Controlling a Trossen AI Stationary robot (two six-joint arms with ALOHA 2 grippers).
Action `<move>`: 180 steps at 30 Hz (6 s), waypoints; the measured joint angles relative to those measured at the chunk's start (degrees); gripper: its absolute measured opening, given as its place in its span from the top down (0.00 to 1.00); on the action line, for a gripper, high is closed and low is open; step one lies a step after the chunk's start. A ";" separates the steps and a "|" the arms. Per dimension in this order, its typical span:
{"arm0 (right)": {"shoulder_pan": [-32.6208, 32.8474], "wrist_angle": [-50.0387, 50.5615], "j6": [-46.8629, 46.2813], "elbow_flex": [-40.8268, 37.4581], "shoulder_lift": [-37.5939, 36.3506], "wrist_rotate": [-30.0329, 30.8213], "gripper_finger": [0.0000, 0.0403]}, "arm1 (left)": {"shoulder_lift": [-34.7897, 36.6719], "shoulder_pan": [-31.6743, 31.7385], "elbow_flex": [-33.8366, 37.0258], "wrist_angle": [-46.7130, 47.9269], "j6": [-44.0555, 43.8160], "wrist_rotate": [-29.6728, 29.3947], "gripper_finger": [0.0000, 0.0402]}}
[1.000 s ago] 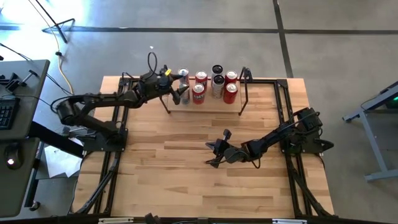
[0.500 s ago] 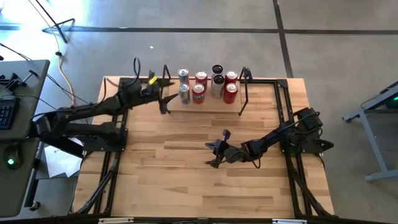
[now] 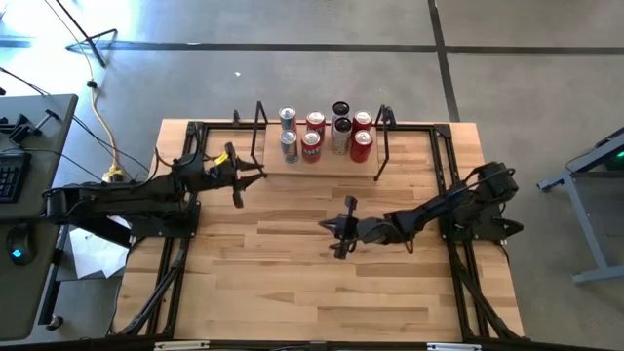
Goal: Place canned beverage on shelf
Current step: Return to Home Position
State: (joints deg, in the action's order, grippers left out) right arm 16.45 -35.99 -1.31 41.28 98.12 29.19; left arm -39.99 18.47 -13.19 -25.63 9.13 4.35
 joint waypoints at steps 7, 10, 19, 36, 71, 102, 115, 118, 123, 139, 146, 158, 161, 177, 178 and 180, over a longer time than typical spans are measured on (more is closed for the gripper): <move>-2.10 -2.82 1.36 -8.02 -8.95 -6.01 1.00 | 1.44 -5.91 0.32 4.82 -1.79 0.10 0.90; -2.15 -6.62 1.59 -13.18 -13.13 -5.92 1.00 | 1.45 -8.87 0.32 4.74 -1.81 0.15 0.97; 0.54 -5.40 1.47 -23.53 -27.81 -5.25 1.00 | 3.91 -14.56 0.30 5.36 -1.99 -2.58 1.00; -1.58 -0.51 8.60 -36.14 -55.14 -6.83 1.00 | 7.30 -15.59 0.30 6.01 -1.66 0.36 1.00; -10.87 31.56 8.95 -40.74 -98.13 -4.97 1.00 | 37.63 -1.78 7.26 20.76 -2.65 0.91 1.00; -29.51 37.90 4.83 -38.88 -97.96 -13.08 1.00 | 39.78 10.08 12.50 23.08 -8.05 4.10 1.00; -29.51 38.17 4.79 -38.82 -96.97 -8.64 1.00 | 38.87 10.56 12.50 23.56 -8.90 3.88 1.00; -29.51 38.21 4.47 -38.80 -96.97 -8.62 1.00 | 38.87 10.54 12.50 23.56 -8.92 3.88 0.99; -29.51 38.27 4.31 -38.80 -96.97 -8.62 1.00 | 38.87 10.54 12.50 23.56 -8.92 3.88 0.99; -29.51 38.32 4.29 -38.77 -96.97 -8.61 1.00 | 38.87 10.54 12.50 23.56 -8.94 3.86 0.99; -29.51 38.32 4.29 -38.77 -96.96 -8.61 1.00 | 38.87 10.54 12.50 23.56 -8.96 3.86 0.99; -29.51 38.32 4.29 -38.75 -96.95 -8.61 1.00 | 38.87 10.52 12.50 23.56 -8.96 3.86 0.99; -29.51 38.32 4.29 -38.75 -96.95 -8.61 1.00 | 38.87 10.54 12.50 23.56 -8.96 3.84 0.99; -29.51 38.32 4.28 -38.75 -96.95 -8.61 1.00 | 38.87 10.53 12.50 23.56 -8.96 3.84 0.99; -29.51 38.32 4.27 -38.75 -96.95 -8.61 1.00 | 38.87 10.53 12.50 23.56 -8.96 3.84 0.99; -29.50 38.32 4.27 -38.75 -96.95 -8.61 1.00 | 38.87 10.54 12.50 23.56 -8.96 3.84 0.99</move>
State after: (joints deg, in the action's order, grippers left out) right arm -13.05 2.33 2.96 2.52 1.17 20.58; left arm -1.12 29.01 -0.69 -2.07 0.16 8.19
